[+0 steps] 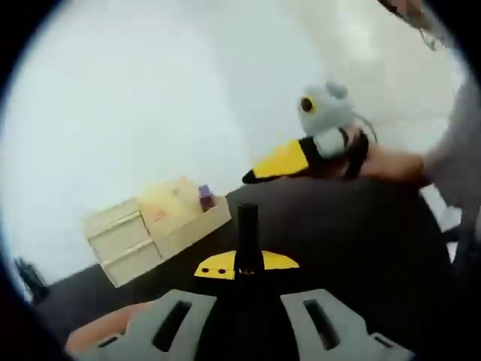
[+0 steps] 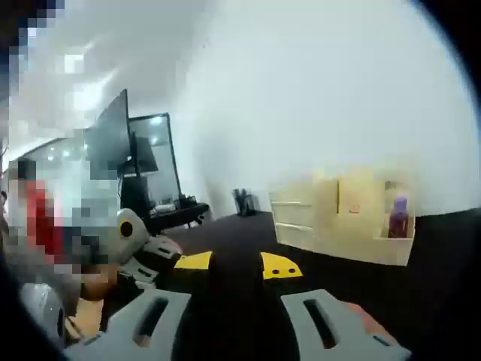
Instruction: Open the drawer, pick up the cosmetic bottles from the table one by one, place them into the drawer, release the gripper, close the drawer, and move the gripper away
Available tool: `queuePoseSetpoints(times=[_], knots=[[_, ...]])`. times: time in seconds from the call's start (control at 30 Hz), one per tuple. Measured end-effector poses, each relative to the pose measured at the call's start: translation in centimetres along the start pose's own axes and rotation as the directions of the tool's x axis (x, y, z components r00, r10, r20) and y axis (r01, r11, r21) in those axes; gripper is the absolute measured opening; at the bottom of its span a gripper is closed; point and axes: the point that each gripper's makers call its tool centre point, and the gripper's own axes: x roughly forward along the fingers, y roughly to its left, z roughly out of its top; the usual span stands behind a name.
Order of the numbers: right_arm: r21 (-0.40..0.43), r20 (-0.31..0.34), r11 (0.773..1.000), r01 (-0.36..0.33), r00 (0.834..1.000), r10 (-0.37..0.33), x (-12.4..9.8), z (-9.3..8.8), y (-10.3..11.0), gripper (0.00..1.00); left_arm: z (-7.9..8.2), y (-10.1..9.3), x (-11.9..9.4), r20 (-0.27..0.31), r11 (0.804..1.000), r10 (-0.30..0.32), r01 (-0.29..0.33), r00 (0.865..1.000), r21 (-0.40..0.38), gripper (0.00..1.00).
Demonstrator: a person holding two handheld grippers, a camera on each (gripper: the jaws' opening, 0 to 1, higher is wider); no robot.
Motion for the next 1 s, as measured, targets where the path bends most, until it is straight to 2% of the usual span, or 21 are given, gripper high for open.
queuePoseSetpoints(times=[0.07, 0.13, 0.2, 0.23, 0.27, 0.3, 0.37, 0.4, 0.47, 0.5, 0.6, 0.67, 0.73, 0.8, 0.87, 0.9, 0.93, 0.97, 1.0], knots=[[-0.004, 0.010, 0.999, -0.032, 0.999, 0.032, -0.1, -0.1, 0.3, 0.19, 0.3, 0.2, -0.4, 0.023, 0.997, -0.010, 0.012, 1.000, -0.072, 0.05], [-0.003, 0.022, 0.997, -0.076, 0.997, 0.076, 0.0, -0.1, 0.8, 0.19, 0.7, 0.7, -0.7, 0.044, 0.994, -0.015, 0.020, 0.999, -0.112, 0.05], [-0.015, 0.006, 0.993, -0.113, 0.994, 0.113, 0.1, -0.6, 1.2, 0.19, 1.0, 1.1, -1.0, 0.068, 0.983, -0.017, 0.029, 0.998, -0.179, 0.05], [-0.027, 0.003, 0.990, -0.140, 0.990, 0.141, 0.2, -0.7, 1.4, 0.18, 1.3, 1.0, -1.1, 0.090, 0.973, -0.028, 0.048, 0.996, -0.227, 0.05], [-0.019, -0.035, 0.983, -0.185, 0.982, 0.184, 0.3, -1.7, 2.2, 0.18, 1.4, 1.5, -1.4, 0.099, 0.955, -0.022, 0.050, 0.995, -0.292, 0.05], [0.008, -0.059, 0.981, -0.196, 0.979, 0.196, 0.5, -2.5, 2.4, 0.18, 1.4, 1.7, -1.6, 0.105, 0.943, -0.014, 0.048, 0.994, -0.330, 0.05], [0.039, -0.074, 0.979, -0.202, 0.976, 0.204, 1.2, -3.9, 2.7, 0.18, 1.5, 2.0, -1.8, 0.114, 0.929, -0.016, 0.057, 0.993, -0.366, 0.05], [0.053, -0.107, 0.979, -0.199, 0.973, 0.204, 1.5, -5.0, 2.9, 0.18, 1.4, 2.6, -1.9, 0.113, 0.908, -0.004, 0.051, 0.994, -0.415, 0.05], [0.044, -0.138, 0.980, -0.197, 0.970, 0.201, 2.1, -6.4, 3.3, 0.18, 1.4, 3.2, -2.1, 0.120, 0.881, 0.006, 0.051, 0.993, -0.470, 0.05], [0.039, -0.157, 0.982, -0.185, 0.969, 0.189, 2.6, -7.2, 3.4, 0.18, 1.4, 3.4, -2.1, 0.120, 0.873, 0.009, 0.051, 0.993, -0.485, 0.05], [0.053, -0.154, 0.981, -0.186, 0.969, 0.192, 3.6, -8.3, 4.2, 0.18, 1.4, 3.5, -2.2, 0.128, 0.862, 0.004, 0.061, 0.992, -0.504, 0.05], [0.077, -0.145, 0.978, -0.196, 0.968, 0.205, 4.0, -8.3, 4.6, 0.18, 1.5, 3.1, -2.1, 0.136, 0.847, -0.016, 0.086, 0.991, -0.524, 0.05], [0.099, -0.127, 0.973, -0.209, 0.967, 0.220, 4.1, -8.0, 4.9, 0.18, 1.3, 2.8, -1.9, 0.123, 0.843, -0.028, 0.089, 0.992, -0.530, 0.05], [0.144, -0.097, 0.958, -0.249, 0.960, 0.264, 4.1, -7.6, 5.7, 0.17, 1.2, 2.3, -1.8, 0.114, 0.840, -0.050, 0.104, 0.992, -0.532, 0.05], [0.205, -0.106, 0.939, -0.277, 0.947, 0.303, 4.1, -7.8, 6.2, 0.15, 1.4, 1.7, -1.7, 0.133, 0.824, -0.084, 0.144, 0.988, -0.548, 0.05], [0.239, -0.081, 0.927, -0.288, 0.946, 0.315, 4.1, -7.6, 6.3, 0.13, 1.7, 1.3, -1.7, 0.151, 0.807, -0.109, 0.176, 0.982, -0.564, 0.05], [0.278, -0.072, 0.911, -0.306, 0.939, 0.337, 4.0, -7.6, 6.5, 0.11, 1.9, 1.1, -1.8, 0.165, 0.798, -0.122, 0.196, 0.979, -0.570, 0.05], [0.338, -0.059, 0.881, -0.332, 0.926, 0.372, 3.8, -7.5, 6.7, 0.09, 2.2, 0.8, -2.0, 0.190, 0.778, -0.144, 0.230, 0.971, -0.585, 0.05], [0.365, -0.032, 0.864, -0.346, 0.923, 0.383, 3.7, -7.1, 6.8, 0.09, 2.4, 0.8, -2.1, 0.205, 0.763, -0.149, 0.244, 0.967, -0.599, 0.05]])
